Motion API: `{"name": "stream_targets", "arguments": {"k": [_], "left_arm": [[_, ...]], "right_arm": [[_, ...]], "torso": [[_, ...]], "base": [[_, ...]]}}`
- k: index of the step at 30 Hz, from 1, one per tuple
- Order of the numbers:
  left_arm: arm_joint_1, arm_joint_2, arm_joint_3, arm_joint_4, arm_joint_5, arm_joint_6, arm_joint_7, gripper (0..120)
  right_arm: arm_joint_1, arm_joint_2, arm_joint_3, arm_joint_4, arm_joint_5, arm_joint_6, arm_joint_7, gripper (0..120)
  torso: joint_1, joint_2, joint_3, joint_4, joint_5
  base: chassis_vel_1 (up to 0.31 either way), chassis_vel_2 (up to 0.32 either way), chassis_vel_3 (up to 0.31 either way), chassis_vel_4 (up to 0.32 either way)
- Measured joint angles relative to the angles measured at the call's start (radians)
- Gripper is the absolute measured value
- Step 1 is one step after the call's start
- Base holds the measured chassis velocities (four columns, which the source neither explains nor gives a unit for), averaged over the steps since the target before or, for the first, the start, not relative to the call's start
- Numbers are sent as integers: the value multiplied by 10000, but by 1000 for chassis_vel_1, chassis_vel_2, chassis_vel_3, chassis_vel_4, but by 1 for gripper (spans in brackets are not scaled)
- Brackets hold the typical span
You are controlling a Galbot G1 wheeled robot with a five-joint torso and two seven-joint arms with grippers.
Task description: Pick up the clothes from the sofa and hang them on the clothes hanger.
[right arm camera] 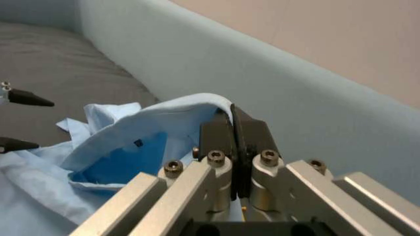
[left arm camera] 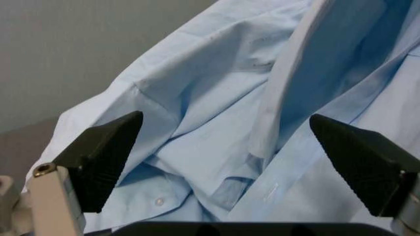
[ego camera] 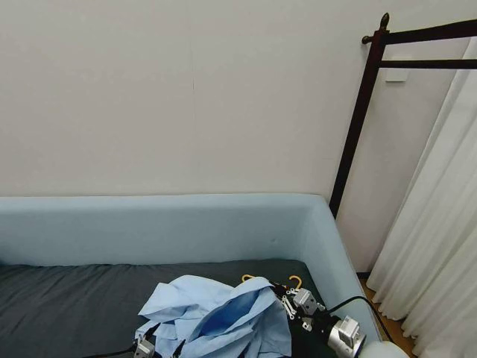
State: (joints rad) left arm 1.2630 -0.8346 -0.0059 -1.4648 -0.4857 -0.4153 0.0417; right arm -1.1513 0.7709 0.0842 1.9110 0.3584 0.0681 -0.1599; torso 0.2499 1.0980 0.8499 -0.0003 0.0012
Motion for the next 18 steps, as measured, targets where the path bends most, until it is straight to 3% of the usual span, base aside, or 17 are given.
{"name": "stream_targets", "arguments": {"k": [8,18], "left_arm": [[-327,-536,59,12,-95,-33,-137,100],[-869,-966,653,798,383,96,-226,98]], "right_arm": [[-309,-100,175,41,-7,6,-72,0],[-478,-119,221,298,43,-39,-76,0]], "torso": [[-2,0,0,-1,1],[-2,0,0,-1,0]], "base": [[0,0,0,0],[0,0,0,0]]}}
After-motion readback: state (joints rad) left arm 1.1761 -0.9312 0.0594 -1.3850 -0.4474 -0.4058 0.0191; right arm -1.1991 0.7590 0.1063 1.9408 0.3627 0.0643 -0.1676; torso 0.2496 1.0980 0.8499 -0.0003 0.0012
